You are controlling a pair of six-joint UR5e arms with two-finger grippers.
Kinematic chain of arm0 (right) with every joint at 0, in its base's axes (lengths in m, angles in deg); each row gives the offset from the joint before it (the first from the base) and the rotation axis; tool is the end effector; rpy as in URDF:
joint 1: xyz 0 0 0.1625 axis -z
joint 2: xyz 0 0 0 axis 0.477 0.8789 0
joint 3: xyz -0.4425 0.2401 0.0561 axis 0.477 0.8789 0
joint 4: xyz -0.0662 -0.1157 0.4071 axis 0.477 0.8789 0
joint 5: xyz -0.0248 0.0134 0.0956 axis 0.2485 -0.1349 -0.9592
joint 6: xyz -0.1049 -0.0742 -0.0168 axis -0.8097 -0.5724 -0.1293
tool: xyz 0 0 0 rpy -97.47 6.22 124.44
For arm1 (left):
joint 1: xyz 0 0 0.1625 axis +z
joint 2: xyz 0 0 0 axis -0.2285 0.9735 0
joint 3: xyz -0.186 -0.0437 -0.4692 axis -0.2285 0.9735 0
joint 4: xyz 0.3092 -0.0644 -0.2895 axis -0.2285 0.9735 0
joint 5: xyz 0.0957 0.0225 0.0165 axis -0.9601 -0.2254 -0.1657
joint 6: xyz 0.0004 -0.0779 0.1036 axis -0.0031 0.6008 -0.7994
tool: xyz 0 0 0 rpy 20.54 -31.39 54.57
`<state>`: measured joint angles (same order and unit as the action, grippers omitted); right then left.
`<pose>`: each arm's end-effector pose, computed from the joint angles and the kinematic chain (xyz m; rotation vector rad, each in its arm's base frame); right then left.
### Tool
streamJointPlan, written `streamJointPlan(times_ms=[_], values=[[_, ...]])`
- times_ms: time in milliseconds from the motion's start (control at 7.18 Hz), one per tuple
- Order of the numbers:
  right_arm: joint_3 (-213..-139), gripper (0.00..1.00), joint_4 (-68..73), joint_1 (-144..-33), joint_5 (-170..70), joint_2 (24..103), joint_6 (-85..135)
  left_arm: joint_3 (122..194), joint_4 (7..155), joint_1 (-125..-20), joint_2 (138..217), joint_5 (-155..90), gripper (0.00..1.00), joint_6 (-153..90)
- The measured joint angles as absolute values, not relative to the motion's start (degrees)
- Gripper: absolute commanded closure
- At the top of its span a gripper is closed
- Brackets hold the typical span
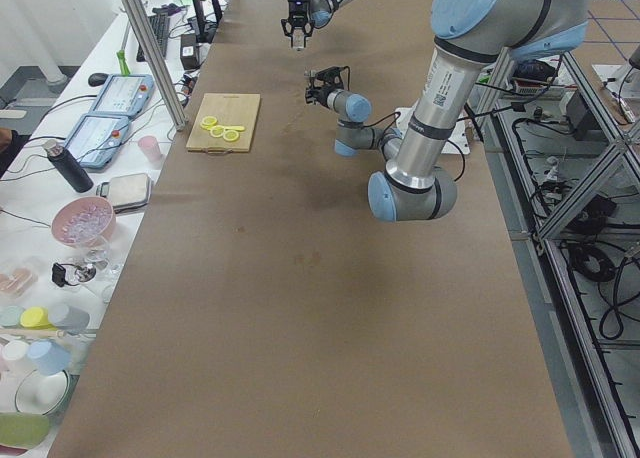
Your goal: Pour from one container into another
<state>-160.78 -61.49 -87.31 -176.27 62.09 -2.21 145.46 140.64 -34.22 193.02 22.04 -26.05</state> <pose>-0.3229 -0.5765 0.4737 1.2816 -1.1252 -1.3269 0.6408 -0.4221 0.2762 1.4790 1.2208 0.3502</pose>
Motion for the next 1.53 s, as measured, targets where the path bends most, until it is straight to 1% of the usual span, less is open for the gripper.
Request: streamJointPlan(times_ms=[418,974,1531], values=[[-161.30,1.00,-58.64,-87.11,-176.35,59.95,-1.16,145.46,140.70,-34.22,193.05,22.02,1.00,-26.04],[-163.23,1.00,-50.29,-86.83,-176.68,55.22,-0.88,145.58,141.12,-34.30,192.83,21.98,1.00,-26.07],[-173.07,1.00,-36.31,-84.52,-175.88,54.89,-0.90,145.49,140.97,-34.23,192.95,21.90,1.00,-26.05]])
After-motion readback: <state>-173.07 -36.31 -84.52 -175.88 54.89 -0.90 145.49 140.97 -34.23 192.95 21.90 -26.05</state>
